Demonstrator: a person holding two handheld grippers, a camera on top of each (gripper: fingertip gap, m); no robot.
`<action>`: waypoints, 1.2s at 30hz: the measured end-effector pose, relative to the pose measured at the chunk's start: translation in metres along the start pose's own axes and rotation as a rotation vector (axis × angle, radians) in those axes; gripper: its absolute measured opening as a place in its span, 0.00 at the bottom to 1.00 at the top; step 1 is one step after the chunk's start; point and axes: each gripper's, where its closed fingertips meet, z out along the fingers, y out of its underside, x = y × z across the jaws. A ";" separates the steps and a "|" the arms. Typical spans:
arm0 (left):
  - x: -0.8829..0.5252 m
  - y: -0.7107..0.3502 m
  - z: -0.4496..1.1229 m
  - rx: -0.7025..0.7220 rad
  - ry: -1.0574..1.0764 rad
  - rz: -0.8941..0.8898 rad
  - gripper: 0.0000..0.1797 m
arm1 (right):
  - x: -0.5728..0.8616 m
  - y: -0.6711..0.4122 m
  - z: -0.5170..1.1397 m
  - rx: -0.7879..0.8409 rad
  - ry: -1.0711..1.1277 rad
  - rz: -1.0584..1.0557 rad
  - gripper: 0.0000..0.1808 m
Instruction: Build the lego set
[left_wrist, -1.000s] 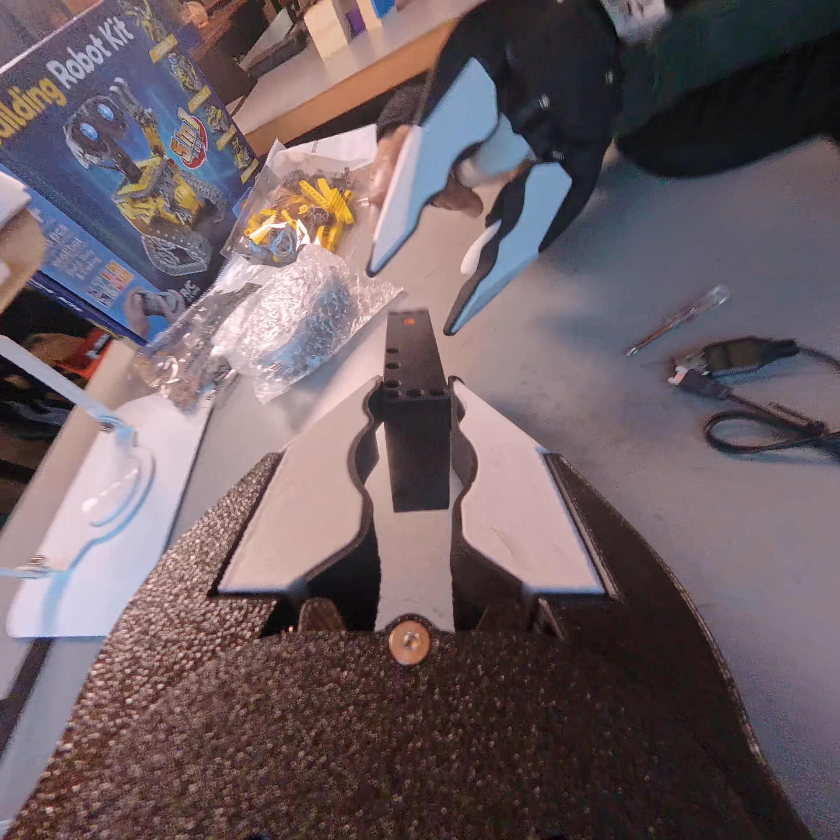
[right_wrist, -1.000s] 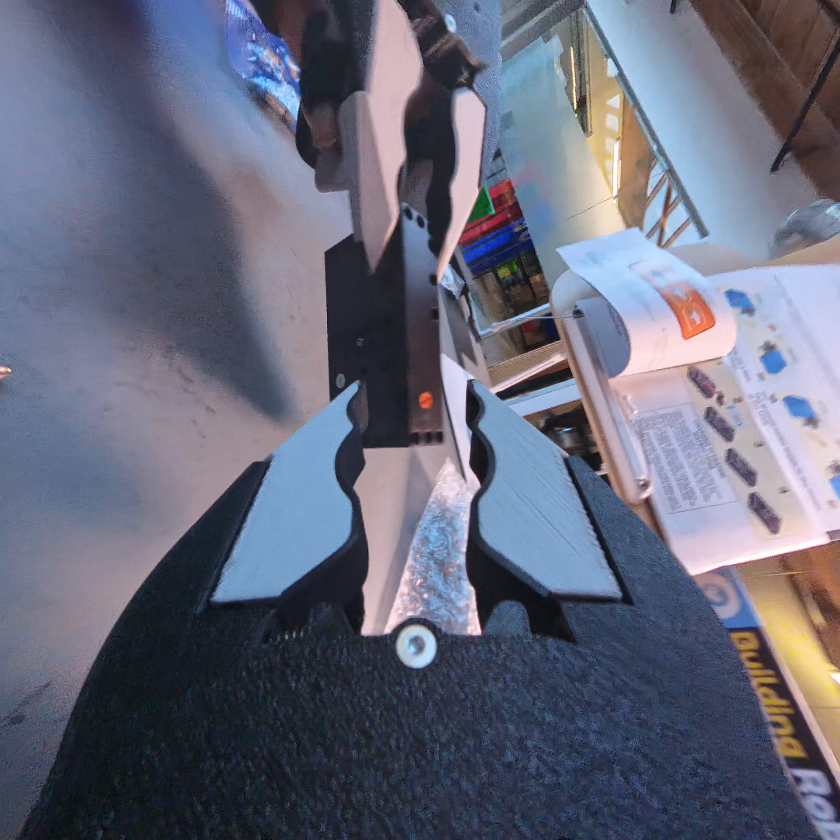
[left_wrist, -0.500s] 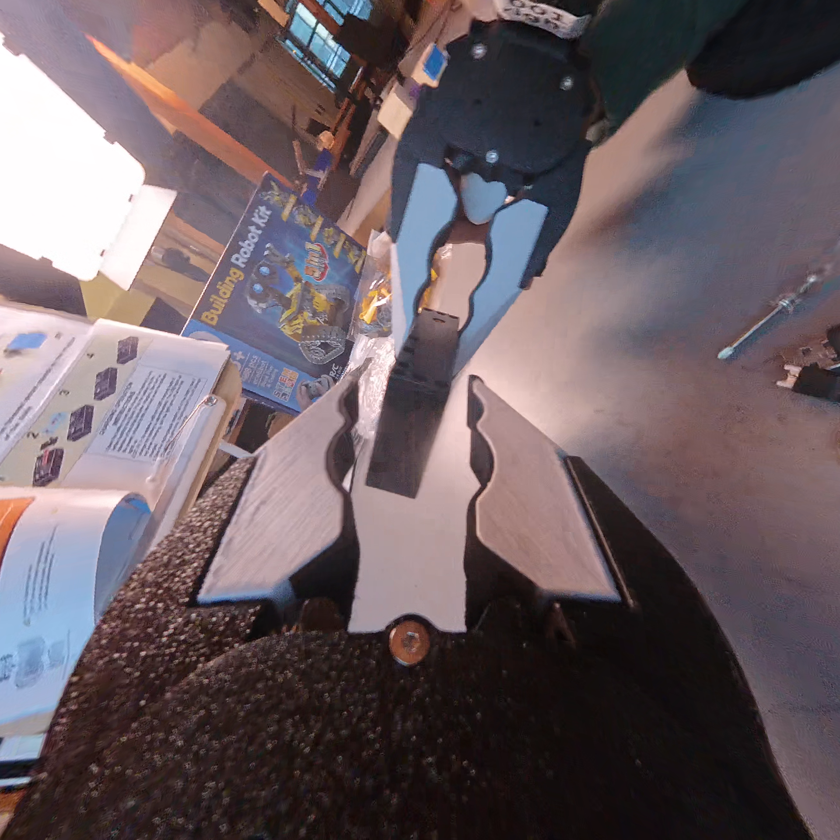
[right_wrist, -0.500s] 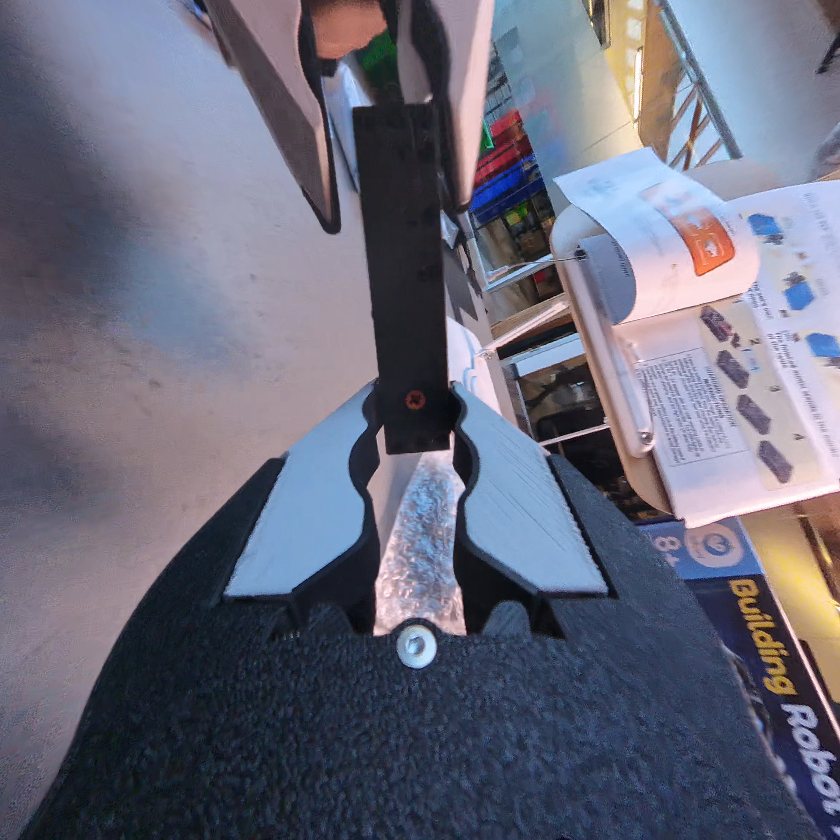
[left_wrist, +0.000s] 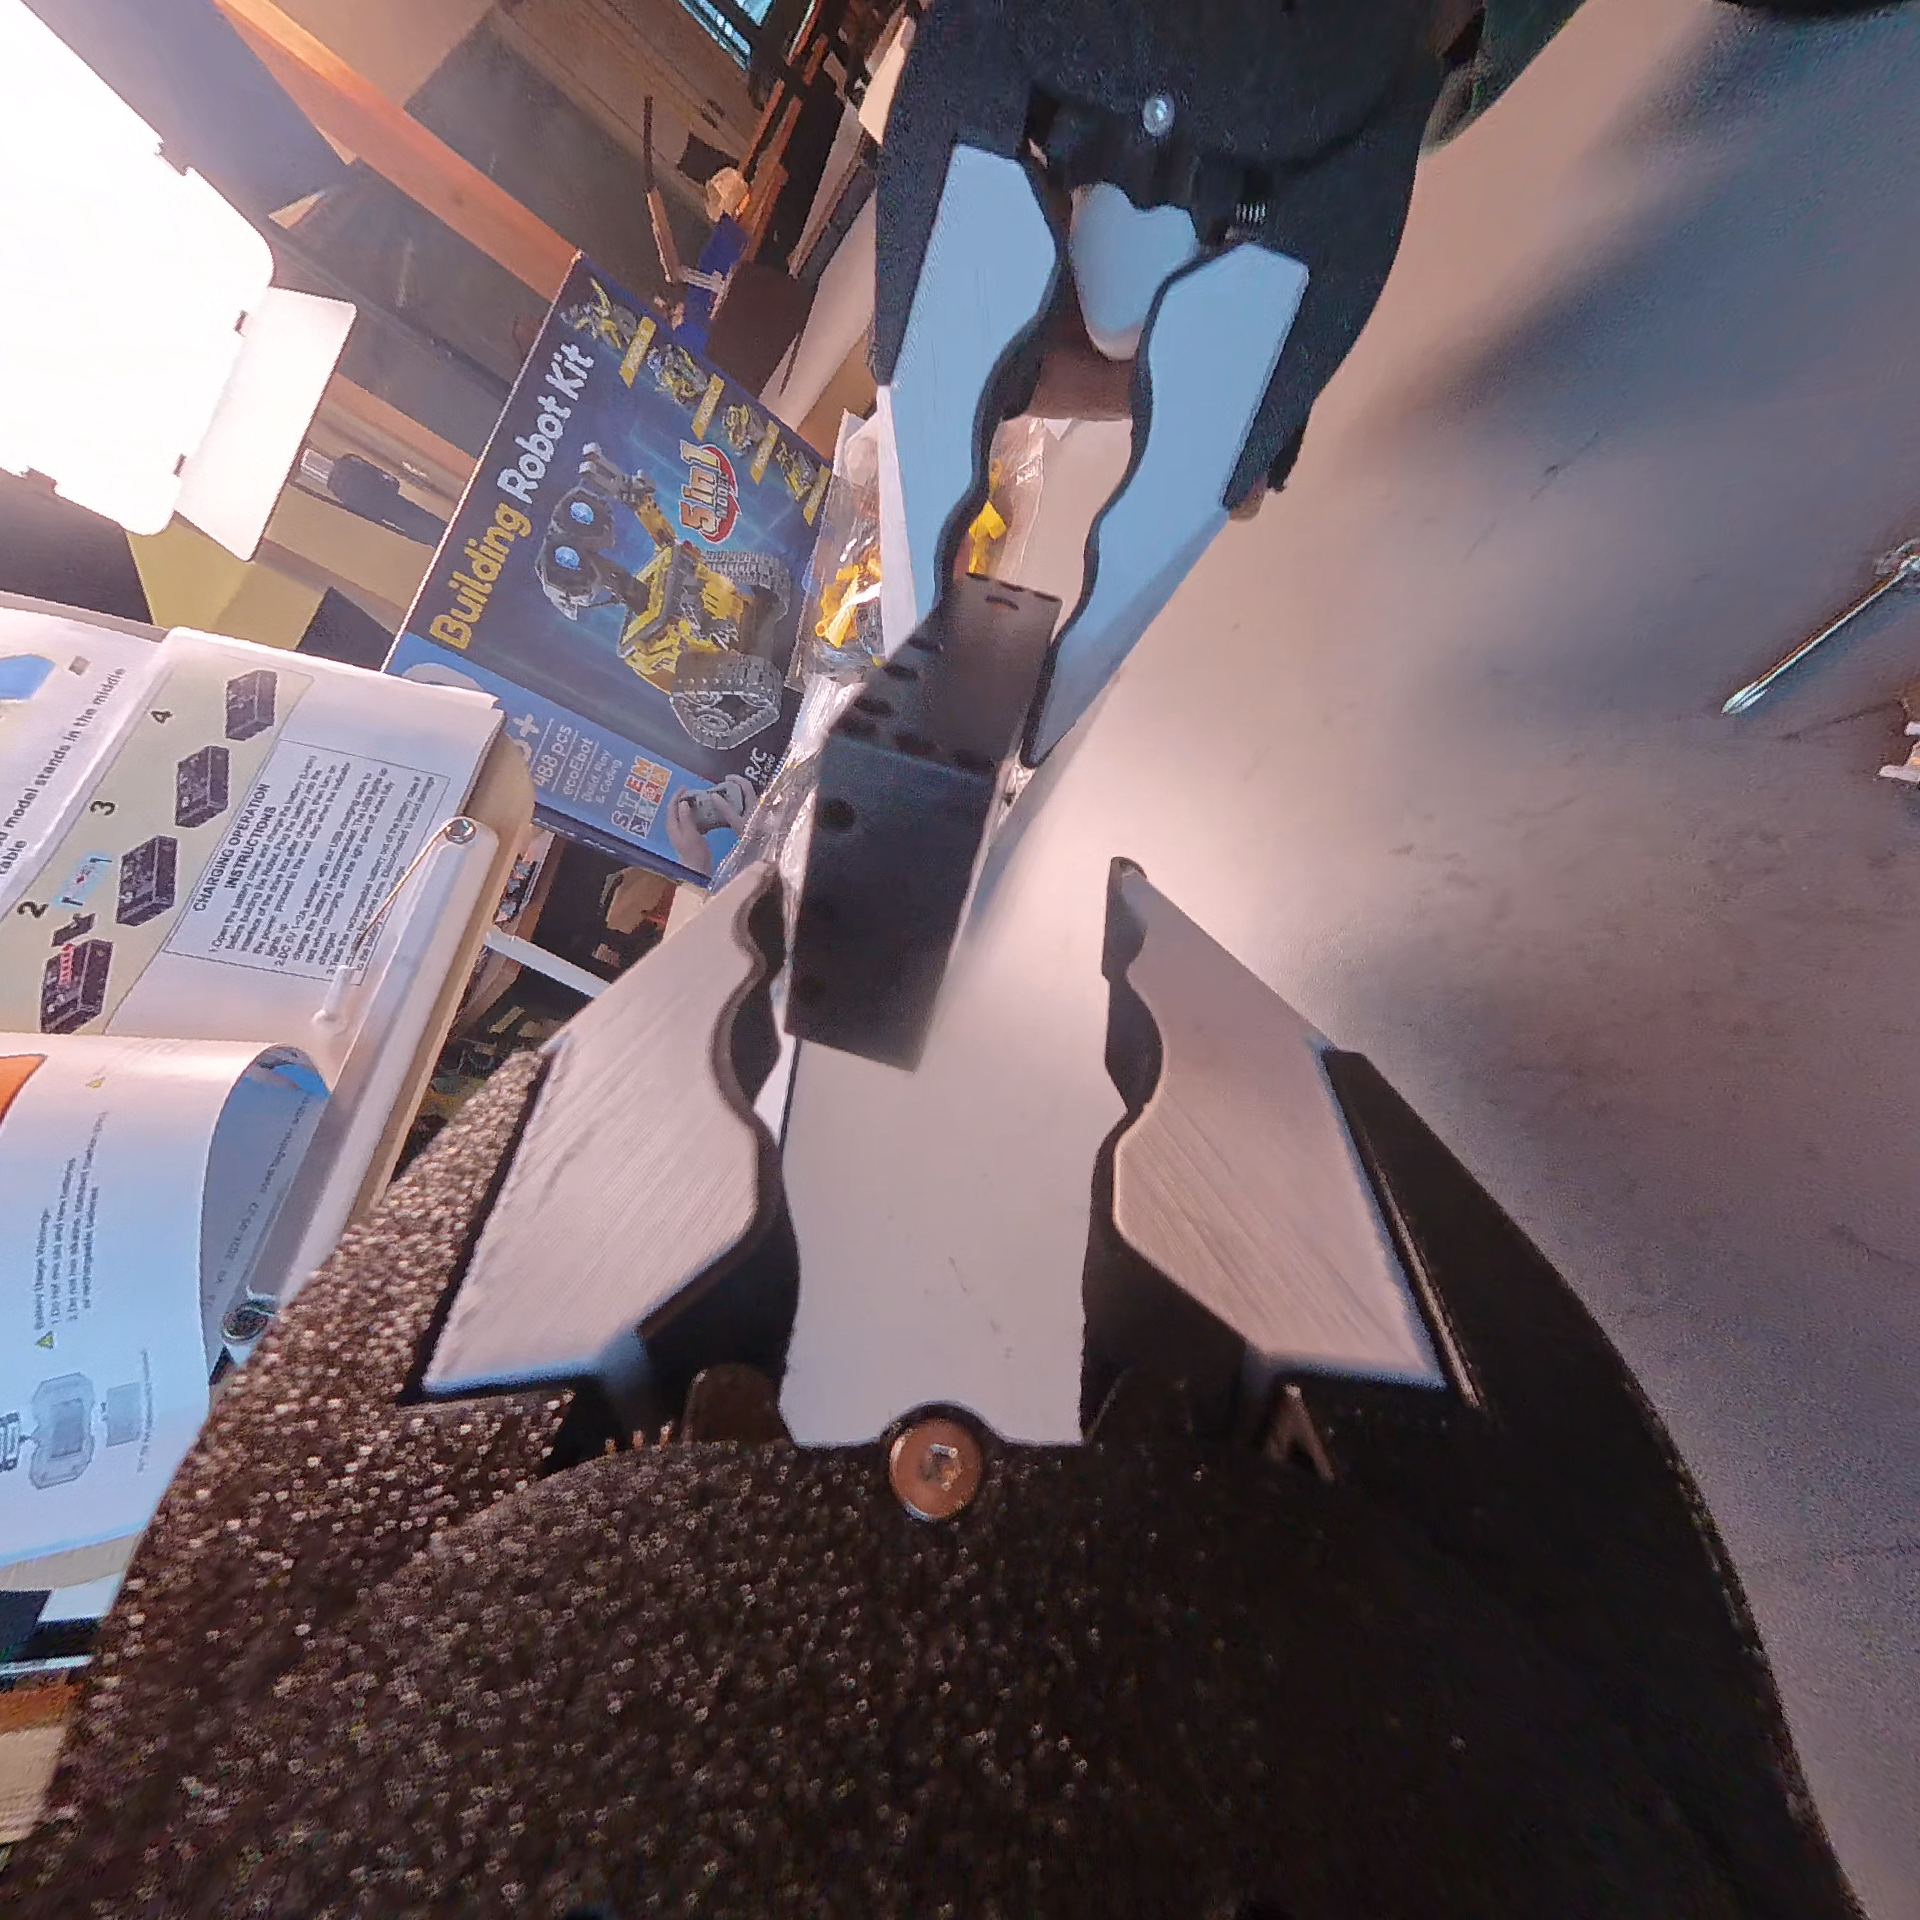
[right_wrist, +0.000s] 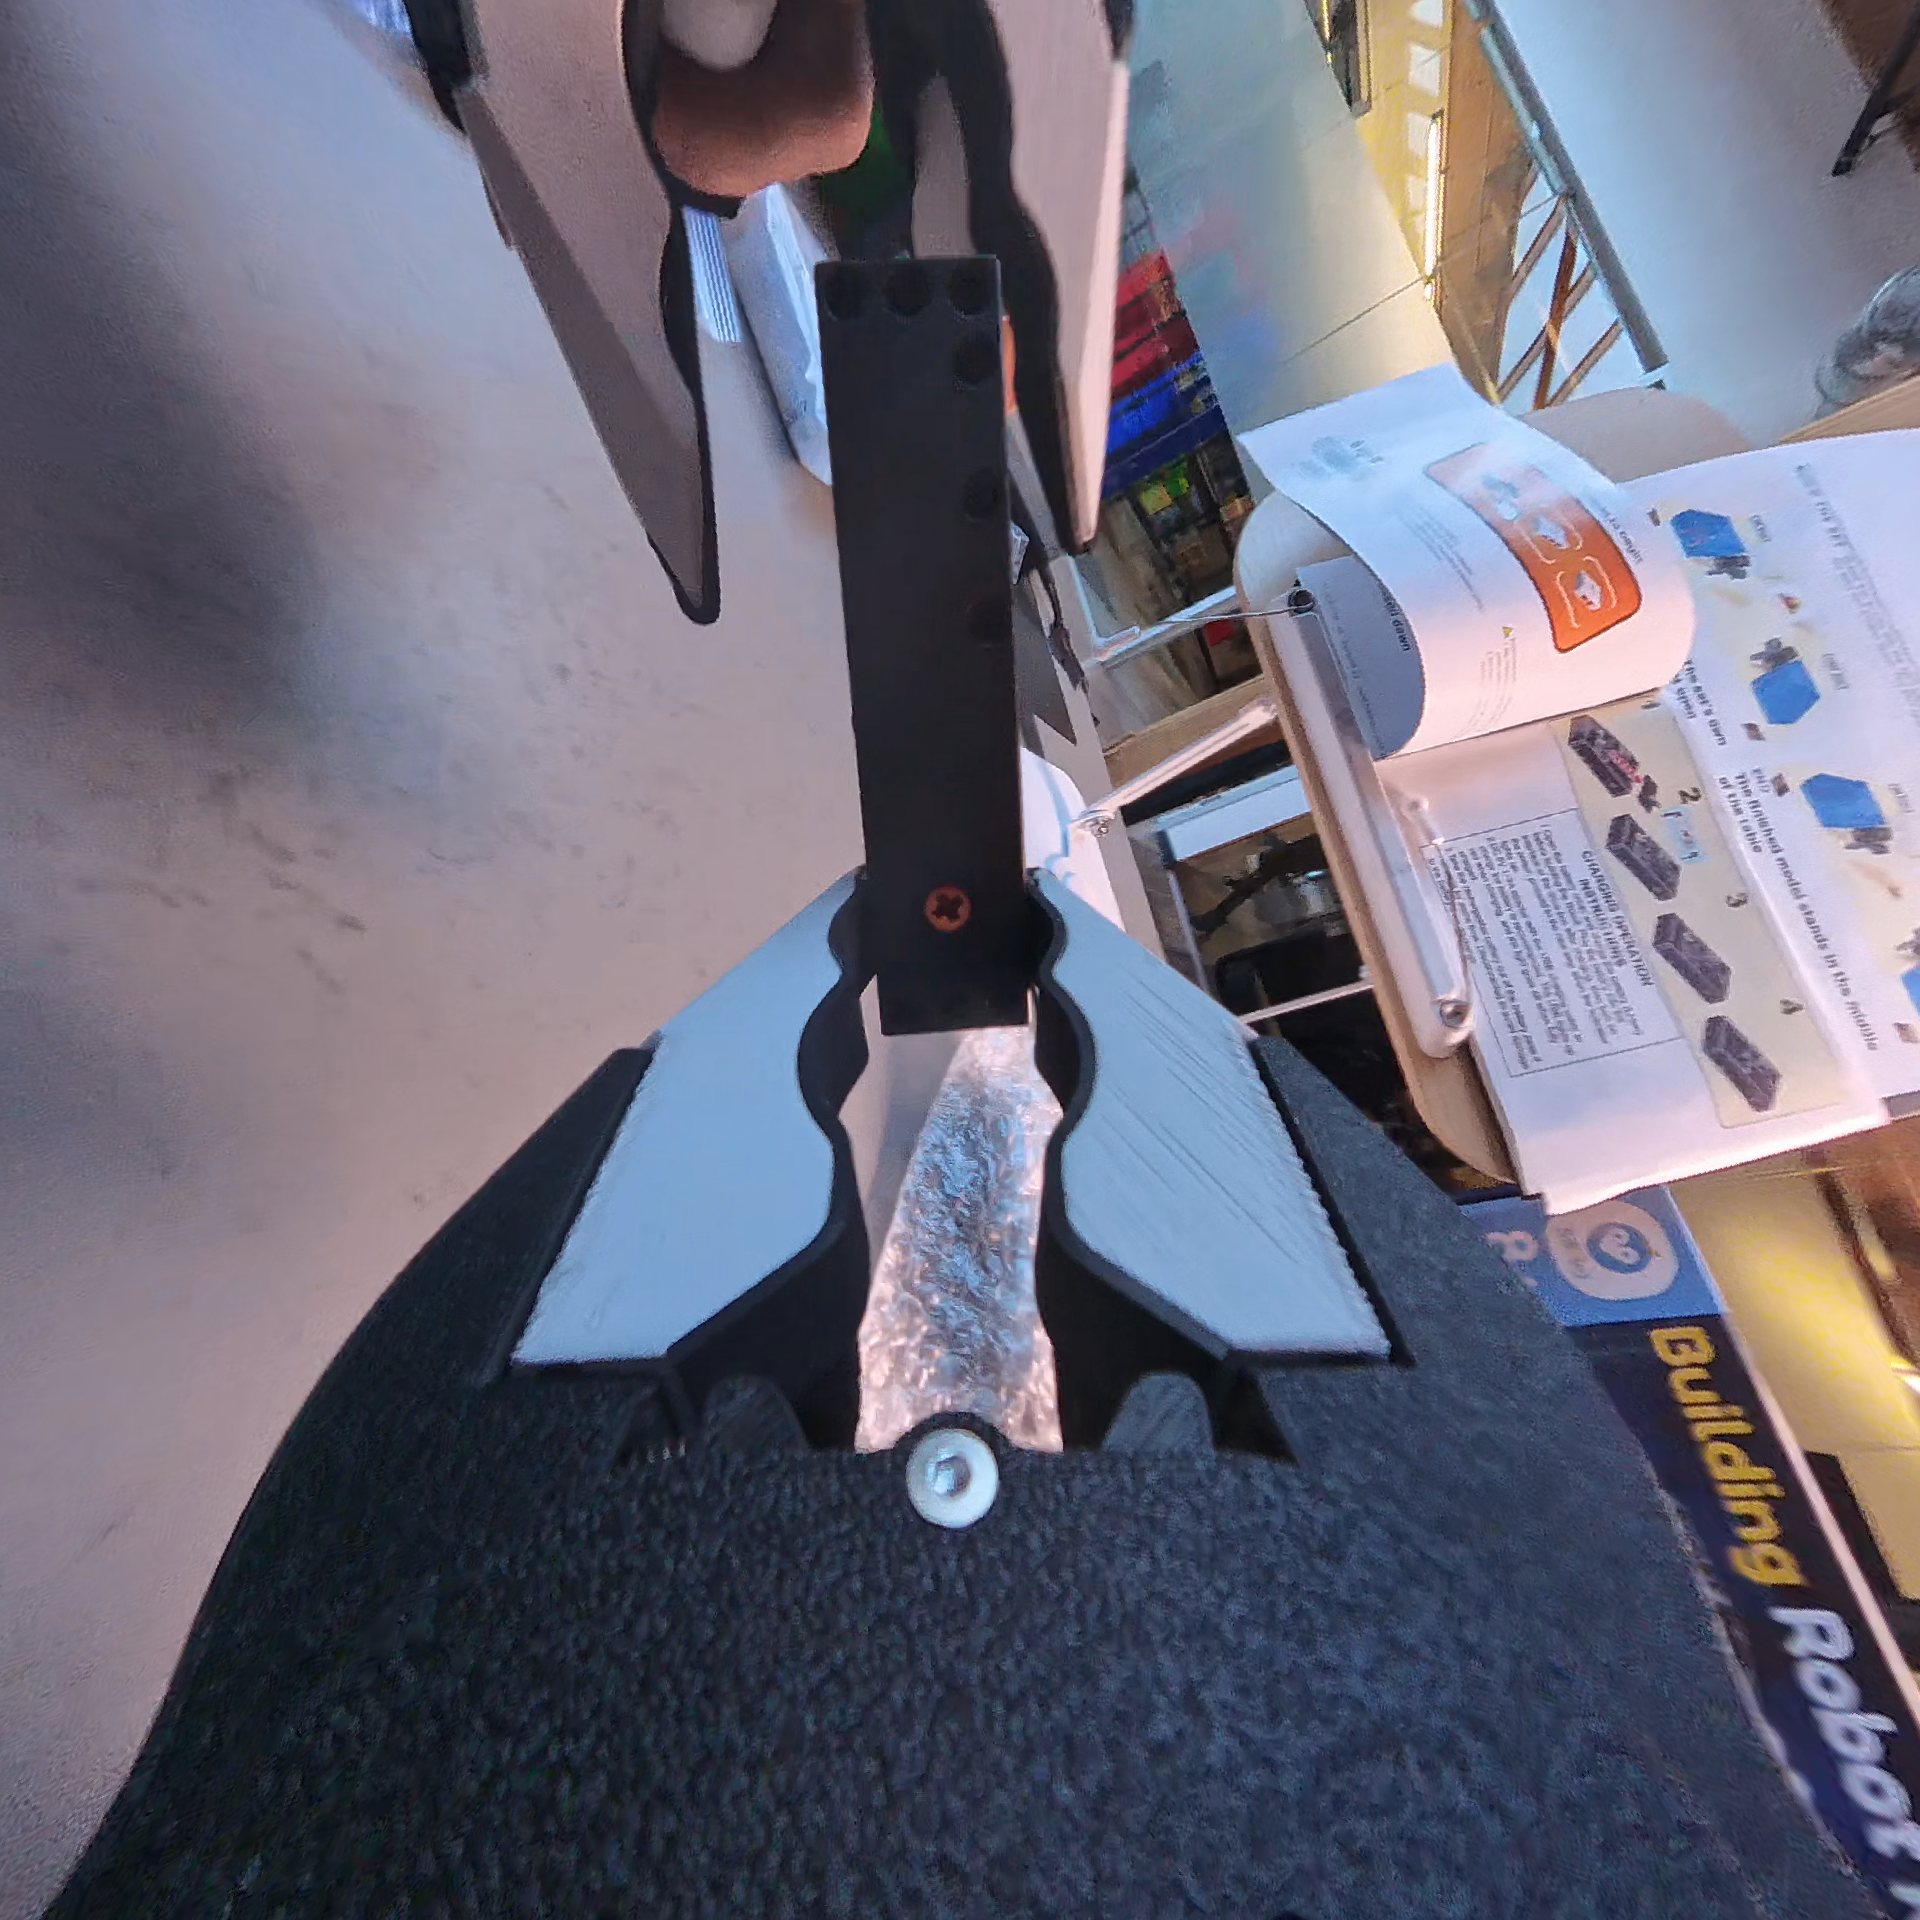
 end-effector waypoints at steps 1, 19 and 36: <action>-0.001 0.002 0.000 -0.008 -0.006 -0.008 0.31 | 0.000 -0.002 -0.001 0.011 -0.025 0.055 0.14; 0.011 0.024 0.012 0.056 0.460 -1.505 0.15 | -0.002 -0.005 -0.006 0.103 -0.161 0.395 0.37; -0.002 0.033 0.006 0.109 0.401 -1.443 0.36 | -0.063 0.020 0.025 -0.232 -0.457 0.625 0.36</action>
